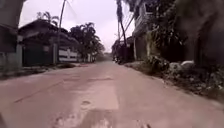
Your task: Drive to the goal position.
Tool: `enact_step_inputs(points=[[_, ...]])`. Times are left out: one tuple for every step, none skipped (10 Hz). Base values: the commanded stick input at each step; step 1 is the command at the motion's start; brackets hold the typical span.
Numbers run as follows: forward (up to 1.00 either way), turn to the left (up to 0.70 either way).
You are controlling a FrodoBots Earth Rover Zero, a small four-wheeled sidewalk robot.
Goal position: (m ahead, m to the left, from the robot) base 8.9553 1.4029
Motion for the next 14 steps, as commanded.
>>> enact_step_inputs(points=[[1.0, 0.02], [1.0, 0.02], [1.0, 0.02], [1.0, 0.02], [1.0, 0.02], [1.0, 0.02], [1.0, 0.02], [1.0, 0.02], [1.0, 0.02], [1.0, 0.02], [1.0, 0.02], [1.0, 0.02], [1.0, 0.02], [1.0, 0.02]])
